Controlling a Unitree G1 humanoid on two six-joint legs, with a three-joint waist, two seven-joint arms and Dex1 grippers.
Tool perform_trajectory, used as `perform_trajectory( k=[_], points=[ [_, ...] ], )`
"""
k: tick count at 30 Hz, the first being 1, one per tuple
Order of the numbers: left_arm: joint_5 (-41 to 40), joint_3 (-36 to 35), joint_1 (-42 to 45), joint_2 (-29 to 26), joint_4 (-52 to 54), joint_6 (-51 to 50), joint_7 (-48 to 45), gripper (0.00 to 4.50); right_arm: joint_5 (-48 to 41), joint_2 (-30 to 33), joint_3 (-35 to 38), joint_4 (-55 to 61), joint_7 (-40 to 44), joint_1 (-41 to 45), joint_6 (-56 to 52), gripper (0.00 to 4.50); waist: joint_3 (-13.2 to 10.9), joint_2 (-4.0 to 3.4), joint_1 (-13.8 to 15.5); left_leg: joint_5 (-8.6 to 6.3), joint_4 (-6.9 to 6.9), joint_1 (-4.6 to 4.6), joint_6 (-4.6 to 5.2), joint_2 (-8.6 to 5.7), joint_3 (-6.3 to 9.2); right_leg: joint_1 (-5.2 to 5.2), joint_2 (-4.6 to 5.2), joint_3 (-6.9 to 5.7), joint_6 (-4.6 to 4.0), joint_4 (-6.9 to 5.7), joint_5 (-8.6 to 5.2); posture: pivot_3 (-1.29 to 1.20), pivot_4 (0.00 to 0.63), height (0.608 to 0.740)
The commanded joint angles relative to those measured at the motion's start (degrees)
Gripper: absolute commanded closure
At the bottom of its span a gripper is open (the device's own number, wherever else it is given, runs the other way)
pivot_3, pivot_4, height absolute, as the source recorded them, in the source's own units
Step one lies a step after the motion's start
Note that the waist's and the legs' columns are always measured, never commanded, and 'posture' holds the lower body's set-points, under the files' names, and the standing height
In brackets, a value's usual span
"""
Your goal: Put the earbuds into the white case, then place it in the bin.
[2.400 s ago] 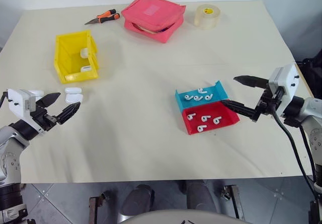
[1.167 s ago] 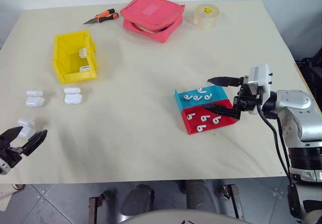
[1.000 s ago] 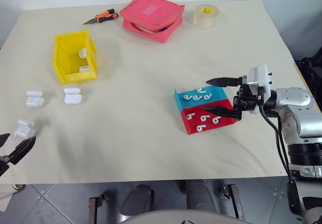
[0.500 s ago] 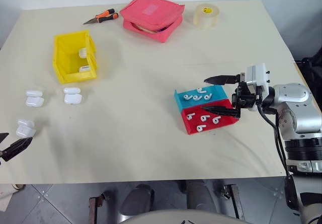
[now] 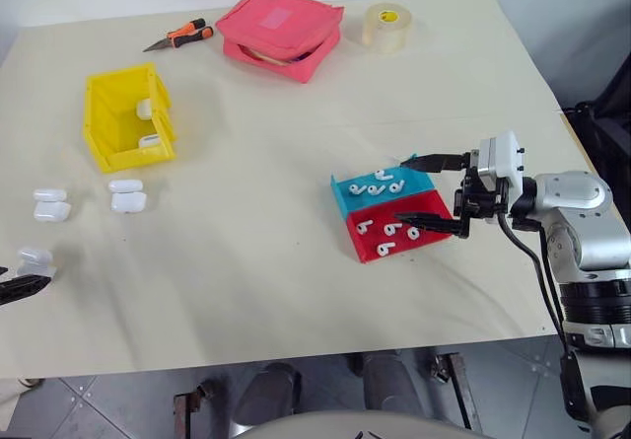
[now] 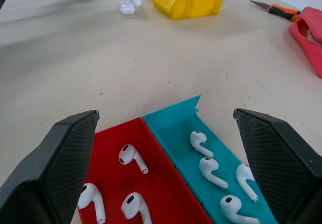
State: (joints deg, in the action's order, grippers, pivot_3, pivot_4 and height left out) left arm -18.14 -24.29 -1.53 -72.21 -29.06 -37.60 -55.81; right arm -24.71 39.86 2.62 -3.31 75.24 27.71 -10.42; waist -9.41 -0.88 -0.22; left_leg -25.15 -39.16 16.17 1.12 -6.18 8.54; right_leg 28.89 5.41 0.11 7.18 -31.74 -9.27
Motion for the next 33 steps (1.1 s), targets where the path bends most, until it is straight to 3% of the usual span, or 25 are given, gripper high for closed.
perform_trajectory(
  k=[1, 14, 17, 20, 24, 27, 31, 33],
  points=[
    [3.17, 4.48, 4.49, -2.35, -4.67, 1.19, -1.94, 0.07, -0.9, 0.99, 1.21, 2.69, -0.68, -0.46, -0.3, 0.0, 0.0, 0.0, -0.02, 0.0, -0.01, 0.0, 0.0, -0.01, -0.01, 0.0, 0.0, 0.0, -0.01, -0.01, 0.0, 0.0, 0.15, 0.74],
    [10.04, 15.68, 17.25, -1.16, -16.46, 5.72, -5.33, 0.07, -0.82, 1.13, 1.39, 4.23, -2.63, -2.15, -0.74, 0.0, 0.03, 0.05, -0.23, -0.02, -0.19, -0.01, 0.02, -0.02, -0.77, 0.25, 0.03, -0.32, -0.33, -0.19, 0.27, 0.0, 0.15, 0.74],
    [10.68, 16.57, 18.23, -0.99, -17.37, 5.53, -5.68, 0.68, -0.71, 1.21, 1.32, 4.47, -2.99, -2.33, -0.83, 0.0, 0.03, 0.05, -0.26, -0.05, -0.36, 0.02, 0.01, 0.0, -0.8, 0.25, 0.03, -0.31, -0.35, -0.26, 0.31, 0.0, 0.15, 0.74],
    [10.94, 17.31, 18.25, -1.27, -17.42, 5.11, -7.14, 1.62, -0.56, 1.35, 1.32, 4.4, -3.25, -2.31, -0.81, 0.0, 0.03, 0.05, -0.15, -0.08, -0.49, 0.05, 0.02, 0.01, -0.81, 0.24, 0.03, -0.29, -0.36, -0.31, 0.34, 0.0, 0.15, 0.74],
    [11.22, 17.11, 17.27, -1.84, -17.15, 4.99, -8.07, 1.75, -0.26, 1.53, 1.33, 4.17, -3.61, -2.23, -0.65, 0.0, 0.03, 0.05, -0.09, -0.11, -0.53, 0.05, 0.06, 0.02, -0.87, 0.24, 0.03, -0.29, -0.35, -0.33, 0.34, 0.0, 0.15, 0.74],
    [11.12, 16.3, 15.96, -2.35, -15.07, 5.11, -8.02, 1.75, -0.11, 1.73, 1.53, 3.91, -3.77, -2.21, -0.39, 0.0, 0.03, 0.05, -0.17, -0.16, -0.58, 0.02, 0.13, 0.02, -1.02, 0.24, 0.04, -0.29, -0.33, -0.33, 0.35, 0.0, 0.15, 0.74],
    [5.45, 8.23, 11.42, -0.75, 0.91, 1.56, -7.43, 1.75, 0.06, 2.09, 1.84, 4.06, -4.14, -2.32, -0.4, 0.0, 0.02, 0.08, -0.09, -0.27, -0.78, 0.08, 0.2, 0.12, -1.12, 0.25, 0.05, -0.29, -0.3, -0.35, 0.37, 0.0, 0.15, 0.74],
    [0.13, 2.64, 10.48, 4.17, 11.27, 0.54, -5.98, 1.75, 0.04, 2.13, 2.04, 4.43, -4.72, -2.42, -0.44, 0.0, 0.03, 0.11, 0.2, -0.31, -0.87, 0.13, 0.2, 0.14, -1.11, 0.25, 0.06, -0.29, -0.27, -0.34, 0.39, 0.0, 0.15, 0.74]
  ],
)
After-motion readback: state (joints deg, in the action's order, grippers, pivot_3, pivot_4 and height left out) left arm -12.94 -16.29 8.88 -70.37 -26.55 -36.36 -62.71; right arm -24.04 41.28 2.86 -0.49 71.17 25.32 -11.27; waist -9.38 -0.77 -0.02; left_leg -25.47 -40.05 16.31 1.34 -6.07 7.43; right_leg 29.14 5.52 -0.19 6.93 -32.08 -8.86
